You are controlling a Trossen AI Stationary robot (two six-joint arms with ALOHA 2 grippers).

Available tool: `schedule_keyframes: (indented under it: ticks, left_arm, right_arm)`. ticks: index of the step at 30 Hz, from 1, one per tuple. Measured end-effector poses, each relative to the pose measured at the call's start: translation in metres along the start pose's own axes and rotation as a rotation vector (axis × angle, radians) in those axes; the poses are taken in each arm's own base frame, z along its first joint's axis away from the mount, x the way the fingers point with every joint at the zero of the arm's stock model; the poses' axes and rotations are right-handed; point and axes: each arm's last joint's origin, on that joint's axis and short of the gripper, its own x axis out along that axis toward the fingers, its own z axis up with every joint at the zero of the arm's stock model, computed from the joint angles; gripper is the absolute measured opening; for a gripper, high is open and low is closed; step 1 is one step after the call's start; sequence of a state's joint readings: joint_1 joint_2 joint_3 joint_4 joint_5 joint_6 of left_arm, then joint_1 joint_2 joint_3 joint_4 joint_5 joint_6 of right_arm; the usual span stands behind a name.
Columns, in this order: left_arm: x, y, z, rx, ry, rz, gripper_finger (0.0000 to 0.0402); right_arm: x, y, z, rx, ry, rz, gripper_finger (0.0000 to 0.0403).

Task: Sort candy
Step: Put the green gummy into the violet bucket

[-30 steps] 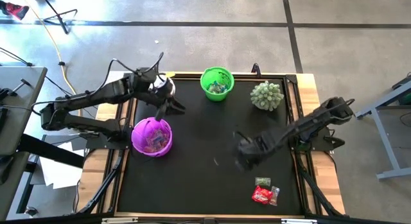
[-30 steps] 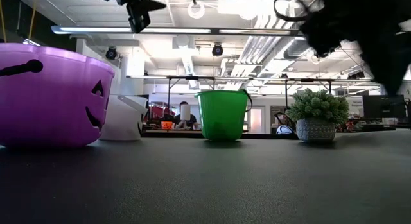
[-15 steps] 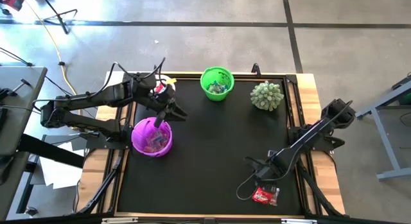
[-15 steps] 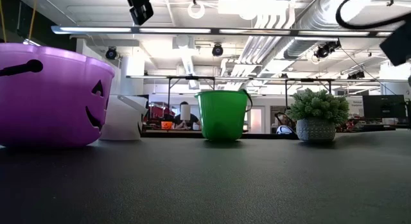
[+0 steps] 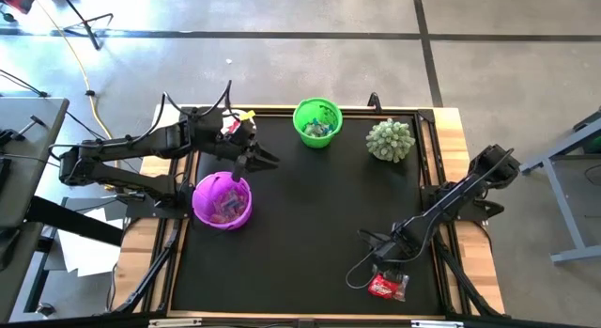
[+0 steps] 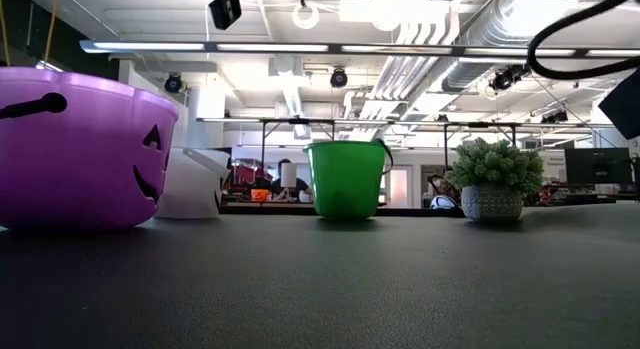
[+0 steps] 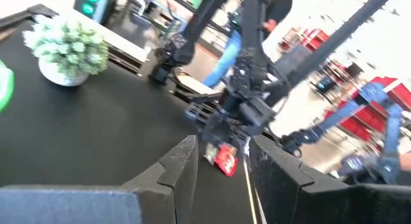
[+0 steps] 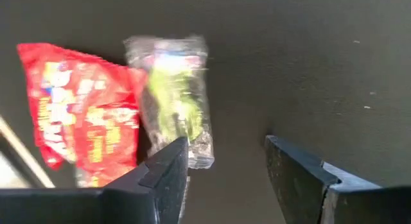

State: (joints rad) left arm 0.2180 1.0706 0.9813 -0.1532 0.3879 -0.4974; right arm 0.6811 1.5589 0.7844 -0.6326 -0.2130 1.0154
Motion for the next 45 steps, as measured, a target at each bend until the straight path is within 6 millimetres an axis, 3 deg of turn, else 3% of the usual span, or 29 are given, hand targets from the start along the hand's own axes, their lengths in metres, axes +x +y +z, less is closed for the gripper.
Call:
schedule_keyframes:
  ticks: [10, 19, 36, 40, 45]
  left_arm:
    - [0.004, -0.009, -0.005, -0.037, -0.001, 0.011, 0.0129]
    - [0.007, -0.018, -0.01, -0.027, 0.013, -0.005, 0.0129]
    - [0.009, -0.021, -0.013, -0.02, 0.0, 0.02, 0.0129]
    - [0.009, -0.021, -0.012, -0.02, -0.001, 0.023, 0.0129]
    - [0.009, -0.021, -0.012, -0.023, -0.004, 0.027, 0.0129]
  right_arm:
    - [-0.004, 0.012, 0.005, -0.017, -0.036, 0.092, 0.02]
    - [-0.004, 0.01, 0.01, -0.017, -0.169, 0.024, 0.02]
    - [0.011, 0.012, 0.015, 0.012, -0.117, 0.03, 0.0195]
    - [0.011, 0.01, 0.017, 0.038, -0.105, 0.032, 0.0159]
    - [0.01, 0.008, 0.02, 0.052, -0.078, 0.048, 0.0072]
